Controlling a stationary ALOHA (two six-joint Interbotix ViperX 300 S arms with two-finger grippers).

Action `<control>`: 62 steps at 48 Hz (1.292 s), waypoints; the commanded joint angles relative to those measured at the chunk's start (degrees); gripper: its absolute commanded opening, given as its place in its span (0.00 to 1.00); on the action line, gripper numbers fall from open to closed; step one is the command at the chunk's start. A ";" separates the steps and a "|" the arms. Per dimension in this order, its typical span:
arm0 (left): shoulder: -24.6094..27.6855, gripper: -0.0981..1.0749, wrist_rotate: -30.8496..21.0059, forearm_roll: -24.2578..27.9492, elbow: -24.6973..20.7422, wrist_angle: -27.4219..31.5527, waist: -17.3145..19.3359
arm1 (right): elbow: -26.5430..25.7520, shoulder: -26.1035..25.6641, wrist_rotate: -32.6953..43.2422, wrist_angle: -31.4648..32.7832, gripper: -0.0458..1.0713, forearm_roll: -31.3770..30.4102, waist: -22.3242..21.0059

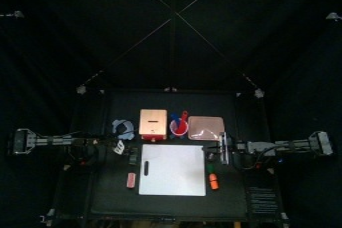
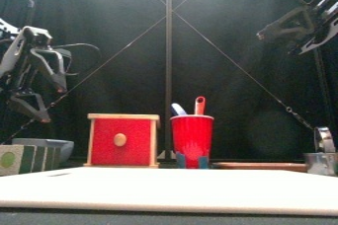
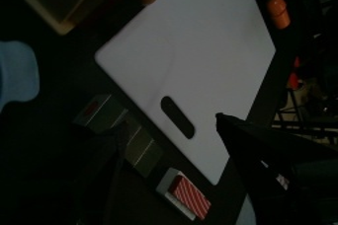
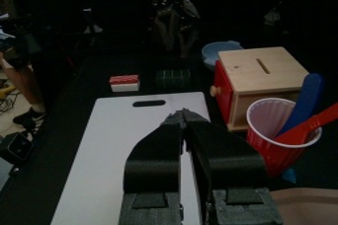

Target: Grab sushi roll

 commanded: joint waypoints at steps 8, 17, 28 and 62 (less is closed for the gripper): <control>0.09 0.94 -7.73 7.91 -0.79 3.60 2.37 | -0.62 0.62 0.09 -0.26 0.06 0.35 -0.26; 0.09 0.94 -20.48 18.37 -2.64 7.65 2.72 | -0.62 0.62 0.09 -0.26 0.06 0.35 -0.26; 2.90 0.94 -38.50 30.94 -5.10 8.53 -2.64 | -0.62 0.79 0.09 -0.26 0.06 0.35 -0.44; 18.28 0.94 -61.26 42.01 -11.43 9.23 -9.93 | 0.35 1.14 0.09 -0.18 0.06 0.26 -0.79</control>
